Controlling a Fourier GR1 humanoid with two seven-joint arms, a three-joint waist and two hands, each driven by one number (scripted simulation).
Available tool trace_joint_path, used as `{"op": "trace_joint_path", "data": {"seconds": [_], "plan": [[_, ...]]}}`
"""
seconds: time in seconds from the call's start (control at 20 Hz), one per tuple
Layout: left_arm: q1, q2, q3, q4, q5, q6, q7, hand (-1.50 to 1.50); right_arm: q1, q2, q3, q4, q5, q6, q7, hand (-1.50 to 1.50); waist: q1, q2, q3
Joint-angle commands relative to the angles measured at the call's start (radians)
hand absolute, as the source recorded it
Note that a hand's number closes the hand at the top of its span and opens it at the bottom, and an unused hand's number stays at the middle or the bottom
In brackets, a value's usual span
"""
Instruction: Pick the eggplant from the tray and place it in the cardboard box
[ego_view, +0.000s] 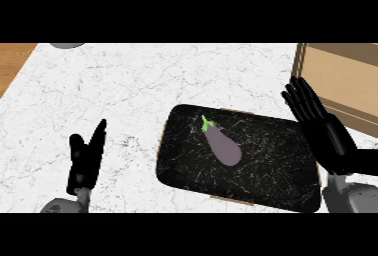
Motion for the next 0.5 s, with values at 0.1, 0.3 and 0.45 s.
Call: {"op": "trace_joint_path", "data": {"seconds": [0.1, 0.3, 0.45], "plan": [[0.088, 0.088, 0.022, -0.205, -0.039, 0.024, 0.020, 0.00, -0.169, -0.075, 0.126, 0.091, 0.141, 0.000, 0.244, 1.50, 0.016, 0.006, -0.016], [0.127, 0.126, -0.002, -0.250, -0.073, -0.003, -0.008, 0.00, -0.283, -0.304, 0.317, 0.100, 0.374, 0.207, 0.320, 1.50, 0.139, -0.007, -0.059], [0.086, 0.071, 0.016, -0.229, -0.052, 0.023, -0.029, 0.00, -0.368, -0.298, 0.314, 0.212, 0.464, 0.116, 0.620, 1.50, 0.053, 0.008, -0.022]]}}
